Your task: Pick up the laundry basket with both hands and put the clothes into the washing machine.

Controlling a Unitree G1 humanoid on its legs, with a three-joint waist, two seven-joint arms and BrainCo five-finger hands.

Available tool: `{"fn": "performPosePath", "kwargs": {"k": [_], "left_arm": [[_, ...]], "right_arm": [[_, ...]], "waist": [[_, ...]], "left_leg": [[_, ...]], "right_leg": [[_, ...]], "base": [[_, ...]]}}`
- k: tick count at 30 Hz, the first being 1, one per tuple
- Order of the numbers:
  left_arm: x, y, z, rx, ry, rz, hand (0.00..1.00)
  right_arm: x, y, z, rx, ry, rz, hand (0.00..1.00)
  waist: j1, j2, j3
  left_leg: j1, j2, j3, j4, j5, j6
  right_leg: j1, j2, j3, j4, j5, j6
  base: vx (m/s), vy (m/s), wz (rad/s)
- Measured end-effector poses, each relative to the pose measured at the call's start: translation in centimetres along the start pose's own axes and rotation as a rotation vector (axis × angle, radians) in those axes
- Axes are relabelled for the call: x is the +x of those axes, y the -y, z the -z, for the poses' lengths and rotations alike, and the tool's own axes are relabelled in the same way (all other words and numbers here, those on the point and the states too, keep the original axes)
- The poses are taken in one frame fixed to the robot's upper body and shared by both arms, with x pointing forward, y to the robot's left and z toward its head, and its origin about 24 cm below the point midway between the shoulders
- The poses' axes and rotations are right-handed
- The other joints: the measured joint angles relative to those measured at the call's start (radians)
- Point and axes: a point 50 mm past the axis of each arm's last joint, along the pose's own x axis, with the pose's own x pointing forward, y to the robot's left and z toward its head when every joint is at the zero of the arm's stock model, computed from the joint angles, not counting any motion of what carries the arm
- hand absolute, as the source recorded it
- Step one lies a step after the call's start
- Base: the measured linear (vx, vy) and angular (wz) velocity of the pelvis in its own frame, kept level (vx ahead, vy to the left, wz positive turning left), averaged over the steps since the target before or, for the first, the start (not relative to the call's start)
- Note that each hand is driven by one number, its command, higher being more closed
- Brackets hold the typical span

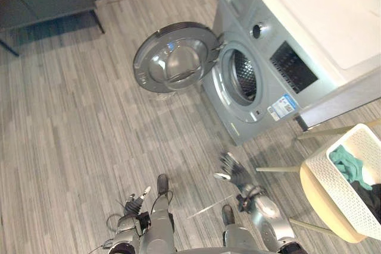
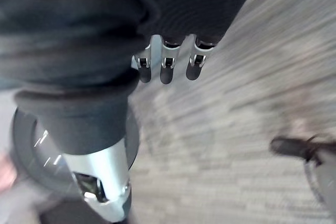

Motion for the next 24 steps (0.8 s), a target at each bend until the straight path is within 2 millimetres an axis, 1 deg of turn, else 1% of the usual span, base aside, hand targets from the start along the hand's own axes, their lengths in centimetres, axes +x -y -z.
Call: {"fn": "performPosePath", "kwargs": {"k": [1, 2, 3, 4, 5, 6, 8, 9, 12, 14, 15, 17, 18, 19, 20, 21, 22, 23, 24], "left_arm": [[0.0, 0.2, 0.1, 0.01, 0.0, 0.007, 0.0], [-0.1, 0.5, 0.2, 0.02, 0.0, 0.019, 0.0], [-0.2, 0.8, 0.3, 0.025, 0.0, 0.032, 0.0], [-0.3, 1.1, 0.4, 0.033, -0.003, 0.05, 0.0], [-0.3, 1.2, 0.5, 0.03, -0.006, 0.059, 0.0], [-0.4, 1.2, 1.1, 0.022, -0.032, 0.066, 0.0], [-0.4, 1.1, 1.6, 0.024, -0.054, 0.067, 0.0], [-0.6, 1.1, 2.4, 0.026, -0.086, 0.081, 0.0], [-0.8, 0.8, 3.3, 0.011, -0.12, 0.086, 0.0], [-1.2, 0.3, 4.4, -0.023, -0.162, 0.065, 0.0], [-1.2, 0.1, 4.5, -0.033, -0.169, 0.06, 0.0], [-1.4, -0.6, 5.3, -0.05, -0.193, 0.041, 0.0], [-1.6, -0.9, 5.7, -0.068, -0.202, 0.027, 0.0], [-1.7, -1.1, 5.8, -0.08, -0.207, 0.019, 0.0], [-1.7, -1.5, 5.8, -0.123, -0.204, -0.005, 0.0], [-1.7, -1.7, 5.8, -0.129, -0.199, -0.012, 0.0], [-1.8, -1.9, 5.8, -0.134, -0.193, -0.018, 0.0], [-1.7, -1.5, 5.4, -0.146, -0.177, -0.01, 0.0], [-1.6, -1.3, 5.2, -0.15, -0.168, -0.004, 0.0]], "right_arm": [[-0.3, 1.1, 1.1, 0.008, -0.051, 0.051, 0.0], [-0.8, 2.7, 2.8, 0.032, -0.129, 0.124, 0.0], [-1.7, 4.6, 4.9, 0.088, -0.229, 0.243, 0.0], [-2.8, 6.2, 6.8, 0.162, -0.317, 0.369, 0.0], [-3.4, 6.8, 7.5, 0.196, -0.352, 0.418, 0.0], [-5.2, 8.0, 9.3, 0.278, -0.433, 0.533, 0.0], [-6.2, 8.3, 10.3, 0.334, -0.472, 0.591, 0.0], [-7.8, 8.5, 11.8, 0.423, -0.531, 0.66, 0.0], [-9.3, 8.4, 13.1, 0.509, -0.571, 0.716, 0.0], [-10.2, 7.9, 14.1, 0.576, -0.588, 0.757, 0.0], [-10.3, 7.7, 14.2, 0.592, -0.589, 0.764, 0.0], [-10.1, 6.8, 14.5, 0.623, -0.59, 0.754, 0.0], [-9.9, 6.7, 14.4, 0.628, -0.581, 0.751, 0.0], [-9.7, 6.6, 14.3, 0.621, -0.576, 0.744, 0.0], [-9.1, 6.4, 13.8, 0.605, -0.55, 0.721, 0.0], [-8.8, 6.3, 13.7, 0.59, -0.545, 0.711, 0.0], [-8.0, 6.2, 13.1, 0.552, -0.529, 0.677, 0.0], [-7.1, 6.1, 12.3, 0.502, -0.502, 0.639, 0.0], [-7.0, 6.2, 12.0, 0.484, -0.493, 0.632, 0.0]], "waist": [[0.0, 0.0, -0.008], [-0.004, 0.003, -0.017], [-0.015, 0.01, -0.023], [-0.018, 0.015, -0.026], [-0.017, 0.018, -0.028], [-0.018, 0.031, -0.035], [-0.019, 0.04, -0.039], [-0.02, 0.056, -0.049], [-0.02, 0.07, -0.057], [-0.022, 0.079, -0.064], [-0.022, 0.08, -0.065], [-0.023, 0.08, -0.073], [-0.023, 0.078, -0.075], [-0.022, 0.076, -0.077], [-0.019, 0.072, -0.078], [-0.015, 0.07, -0.078], [-0.013, 0.07, -0.079], [-0.018, 0.074, -0.077], [-0.017, 0.076, -0.076]], "left_leg": [[0.005, 0.001, 0.007, 0.0, -0.003, 0.0], [0.012, 0.002, 0.012, 0.0, -0.005, 0.001], [0.026, 0.001, 0.016, 0.0, -0.008, 0.002], [0.042, 0.003, 0.022, -0.001, -0.012, 0.0], [0.051, 0.004, 0.032, -0.001, -0.015, -0.002], [0.075, 0.007, 0.049, -0.001, -0.022, -0.001], [0.093, 0.009, 0.06, -0.001, -0.027, -0.002], [0.116, 0.01, 0.065, -0.001, -0.032, -0.003], [0.144, 0.012, 0.076, -0.001, -0.04, -0.009], [0.177, 0.018, 0.089, -0.001, -0.048, -0.014], [0.184, 0.021, 0.091, -0.001, -0.05, -0.016], [0.205, 0.047, 0.102, 0.0, -0.058, -0.026], [0.222, 0.069, 0.114, 0.007, -0.061, -0.03], [0.229, 0.078, 0.116, 0.01, -0.065, -0.036], [0.202, 0.121, 0.115, 0.101, -0.097, -0.046], [0.187, 0.139, 0.112, 0.154, -0.114, -0.039], [0.155, 0.17, 0.1, 0.256, -0.139, -0.01], [0.112, 0.179, 0.071, 0.365, -0.148, 0.003], [0.092, 0.177, 0.048, 0.419, -0.157, 0.005]], "right_leg": [[0.0, 0.0, 0.007, -0.001, 0.001, -0.001], [0.008, 0.0, 0.012, -0.007, 0.002, 0.0], [0.023, -0.001, 0.012, -0.011, 0.002, 0.0], [0.034, -0.001, 0.018, -0.012, 0.002, -0.001], [0.039, 0.0, 0.023, -0.012, 0.002, -0.001], [0.054, 0.0, 0.039, -0.015, 0.002, -0.001], [0.065, 0.0, 0.048, -0.016, 0.001, -0.002], [0.082, 0.0, 0.057, -0.017, 0.001, -0.004], [0.104, 0.001, 0.064, -0.015, -0.006, -0.015], [0.128, 0.005, 0.067, -0.005, -0.015, -0.024], [0.134, 0.008, 0.068, -0.003, -0.017, -0.027], [0.139, 0.032, 0.078, 0.019, -0.025, -0.038], [0.143, 0.053, 0.087, 0.037, -0.032, -0.049], [0.144, 0.064, 0.092, 0.046, -0.035, -0.054], [0.133, 0.106, 0.101, 0.09, -0.045, -0.071], [0.128, 0.125, 0.109, 0.107, -0.05, -0.08], [0.119, 0.154, 0.12, 0.145, -0.063, -0.098], [0.121, 0.162, 0.122, 0.173, -0.074, -0.107], [0.122, 0.162, 0.128, 0.182, -0.076, -0.108]], "base": [[-0.02, -0.042, -0.26], [0.0, -0.038, -0.13], [0.0, -0.04, -0.11], [0.0, -0.028, -0.1], [0.0, -0.037, -0.27], [0.0, -0.034, -0.28], [0.0, -0.034, -0.24], [0.01, -0.035, -0.17], [0.01, -0.035, -0.12], [0.01, -0.047, -0.09], [0.0, -0.08, -0.12], [-0.01, -0.094, -0.18], [0.0, -0.112, -0.22], [-0.01, -0.181, -0.29], [-0.02, -0.127, -0.3], [-0.04, -0.158, -0.42], [-0.05, -0.149, -0.27], [-0.05, -0.12, -0.18], [-0.05, -0.033, -0.3]]}}
